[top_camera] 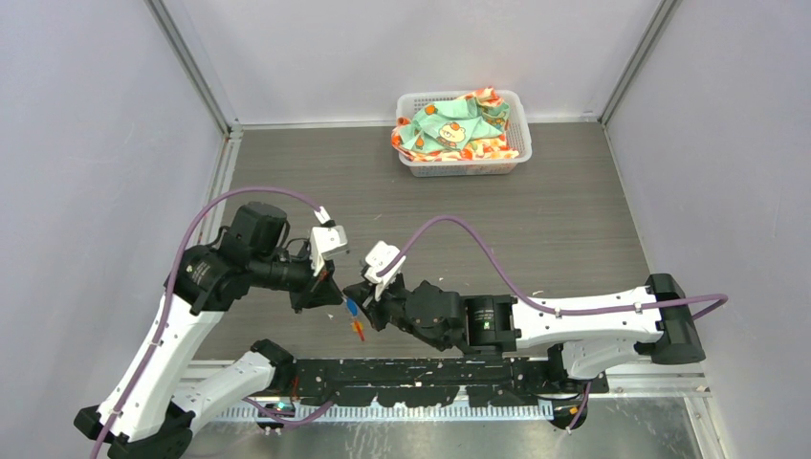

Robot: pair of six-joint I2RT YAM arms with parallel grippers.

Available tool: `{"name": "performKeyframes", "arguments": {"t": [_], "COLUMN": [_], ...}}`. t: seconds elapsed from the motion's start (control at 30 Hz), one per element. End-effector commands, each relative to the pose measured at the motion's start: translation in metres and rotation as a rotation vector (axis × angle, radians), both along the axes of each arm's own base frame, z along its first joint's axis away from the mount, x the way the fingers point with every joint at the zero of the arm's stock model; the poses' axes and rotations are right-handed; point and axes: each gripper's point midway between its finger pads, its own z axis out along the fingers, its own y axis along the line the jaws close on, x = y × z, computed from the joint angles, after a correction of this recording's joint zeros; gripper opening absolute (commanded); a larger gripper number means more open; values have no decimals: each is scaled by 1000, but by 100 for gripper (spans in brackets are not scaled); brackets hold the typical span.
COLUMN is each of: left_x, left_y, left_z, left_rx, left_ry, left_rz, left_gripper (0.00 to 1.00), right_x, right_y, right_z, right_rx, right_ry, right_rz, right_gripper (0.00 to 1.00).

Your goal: Put the keys on the keyring

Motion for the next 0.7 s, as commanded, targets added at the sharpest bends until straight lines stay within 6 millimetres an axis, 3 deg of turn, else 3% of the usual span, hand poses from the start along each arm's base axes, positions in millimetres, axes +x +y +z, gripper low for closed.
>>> {"name": "performKeyframes", "arguments": {"t": [0.0,0.67], "left_x": [-3,0], "left_y": [-4,-3], "left_z": [19,20], "left_rx": [-59,-56], "left_ry": [-50,-66], "left_rz": [-32,-15], "left_gripper": [0,0], "right_x": [5,5], "right_y": [1,-9], "right_z": [24,23], "right_rx": [75,86], "right_ry": [8,29], "right_rz": [-46,-57], "right_gripper": [1,1]}}
